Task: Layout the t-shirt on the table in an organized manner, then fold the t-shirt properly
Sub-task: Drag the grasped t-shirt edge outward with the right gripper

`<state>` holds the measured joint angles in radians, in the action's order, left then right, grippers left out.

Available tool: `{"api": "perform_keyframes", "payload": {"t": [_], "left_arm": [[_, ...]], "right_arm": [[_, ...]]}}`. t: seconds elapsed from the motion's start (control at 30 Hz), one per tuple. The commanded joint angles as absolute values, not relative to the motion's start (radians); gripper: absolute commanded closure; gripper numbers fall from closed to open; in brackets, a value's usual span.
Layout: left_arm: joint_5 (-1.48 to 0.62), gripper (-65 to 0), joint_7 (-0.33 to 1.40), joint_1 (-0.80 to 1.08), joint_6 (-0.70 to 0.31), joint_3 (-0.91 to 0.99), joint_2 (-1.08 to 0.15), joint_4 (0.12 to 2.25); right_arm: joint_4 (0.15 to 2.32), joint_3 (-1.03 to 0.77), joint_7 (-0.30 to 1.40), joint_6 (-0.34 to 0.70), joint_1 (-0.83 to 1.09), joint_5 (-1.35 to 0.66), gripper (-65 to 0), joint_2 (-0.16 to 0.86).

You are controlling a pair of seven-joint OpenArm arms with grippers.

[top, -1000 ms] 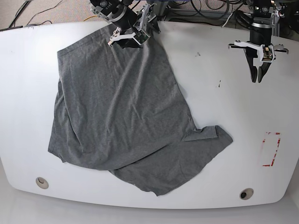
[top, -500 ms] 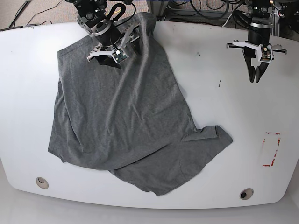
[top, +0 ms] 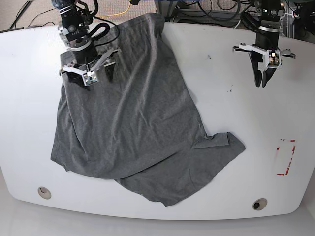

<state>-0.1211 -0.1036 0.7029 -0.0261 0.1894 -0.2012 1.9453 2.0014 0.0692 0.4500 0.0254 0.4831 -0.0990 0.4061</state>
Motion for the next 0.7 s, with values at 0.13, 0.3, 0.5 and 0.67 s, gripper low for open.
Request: {"api": "perform_keyframes", "payload": {"t": [0.13, 0.3, 0.5, 0.67], "left_arm": [[-0.120, -8.2, -0.059, 0.690, -0.024, 0.165, -0.205, 1.963], [-0.120, -8.2, -0.054, 0.690, -0.024, 0.137, -0.206, 1.963], [-0.120, -8.2, -0.054, 0.690, -0.024, 0.099, -0.208, 1.963], [-0.120, -8.2, -0.054, 0.682, -0.024, 0.068, -0.208, 1.963]], "right_arm": [[1.977, -0.163, 0.433, 0.162, 0.418, -0.200, -41.5, 0.344], [1.911, -0.318, 0.435, 0.298, 0.366, -0.251, -41.5, 0.302], [1.821, -0.423, 0.463, 0.400, 0.295, -0.255, -41.5, 0.285], [1.716, -0.495, 0.515, 0.473, 0.213, -0.262, -41.5, 0.286]]}}
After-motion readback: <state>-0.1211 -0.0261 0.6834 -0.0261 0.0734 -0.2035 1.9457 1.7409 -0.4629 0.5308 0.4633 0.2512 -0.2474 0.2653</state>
